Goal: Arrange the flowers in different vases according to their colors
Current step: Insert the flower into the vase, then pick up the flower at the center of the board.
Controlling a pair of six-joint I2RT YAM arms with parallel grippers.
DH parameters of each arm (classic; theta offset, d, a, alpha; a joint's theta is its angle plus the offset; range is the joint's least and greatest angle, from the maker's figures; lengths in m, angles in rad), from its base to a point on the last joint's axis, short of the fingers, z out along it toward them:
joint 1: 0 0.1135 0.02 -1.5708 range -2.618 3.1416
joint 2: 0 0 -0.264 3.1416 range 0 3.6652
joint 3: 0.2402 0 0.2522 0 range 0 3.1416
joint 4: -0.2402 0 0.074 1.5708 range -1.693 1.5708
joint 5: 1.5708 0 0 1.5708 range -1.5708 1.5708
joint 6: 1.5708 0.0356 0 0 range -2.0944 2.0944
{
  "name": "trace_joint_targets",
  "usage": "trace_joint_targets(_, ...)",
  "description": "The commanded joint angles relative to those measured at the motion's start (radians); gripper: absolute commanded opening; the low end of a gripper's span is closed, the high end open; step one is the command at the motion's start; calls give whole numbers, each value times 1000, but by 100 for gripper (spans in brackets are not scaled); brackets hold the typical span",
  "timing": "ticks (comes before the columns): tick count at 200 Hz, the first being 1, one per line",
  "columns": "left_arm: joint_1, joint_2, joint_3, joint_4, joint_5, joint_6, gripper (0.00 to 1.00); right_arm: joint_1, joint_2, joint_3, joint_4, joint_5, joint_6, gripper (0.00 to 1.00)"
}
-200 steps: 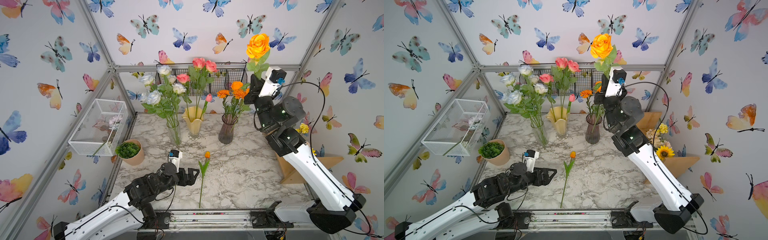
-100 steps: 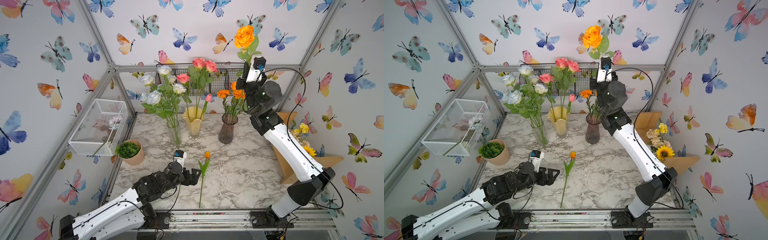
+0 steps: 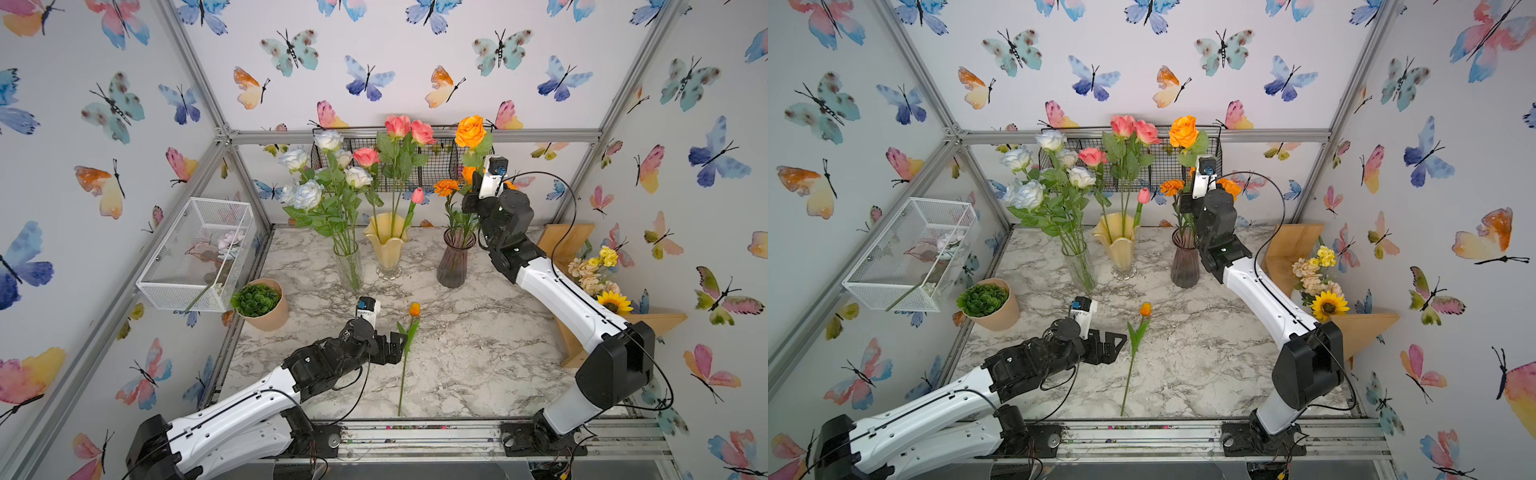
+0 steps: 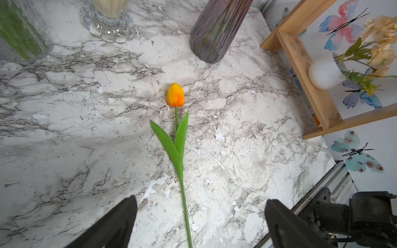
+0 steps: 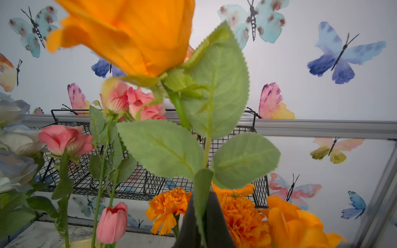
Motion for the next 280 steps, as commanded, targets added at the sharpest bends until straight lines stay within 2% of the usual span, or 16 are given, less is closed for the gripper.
trace_joint_targets(1, 5, 18, -2, 37, 22, 8, 99, 2, -52, -22, -5, -11, 45, 30)
trace_joint_targets(14, 5, 34, 7, 26, 13, 2, 99, 2, -64, -24, -28, -1, 49, 44)
trace_joint_targets(25, 5, 51, 14, 19, 13, 2, 99, 2, -74, -13, -59, 6, 52, 52)
trace_joint_targets(79, 5, 137, 72, -41, 26, -8, 100, 2, -153, 77, -294, 14, 134, 60)
trace_joint_targets(98, 5, 172, 87, -60, 37, -23, 97, 2, -210, 76, -403, 12, 206, 67)
trace_joint_targets(117, 4, 215, 107, -96, 48, -44, 93, 2, -280, 60, -533, -2, 288, 82)
trace_joint_targets(122, 1, 227, 112, -103, 51, -49, 92, 2, -299, 48, -566, -14, 307, 95)
trace_joint_targets(125, 1, 232, 114, -107, 53, -52, 92, 2, -310, 40, -584, -21, 317, 98)
trace_joint_targets(154, -25, 297, 130, -122, 48, -93, 88, 2, -459, -120, -674, -72, 414, 98)
trace_joint_targets(188, -66, 427, 219, -168, 6, -123, 82, 2, -598, -288, -712, -81, 458, 98)
trace_joint_targets(224, -88, 616, 347, -267, -65, -154, 75, 2, -650, -347, -754, -88, 465, 98)
trace_joint_targets(280, -66, 797, 463, -339, -90, -187, 68, 2, -726, -428, -752, -79, 452, 98)
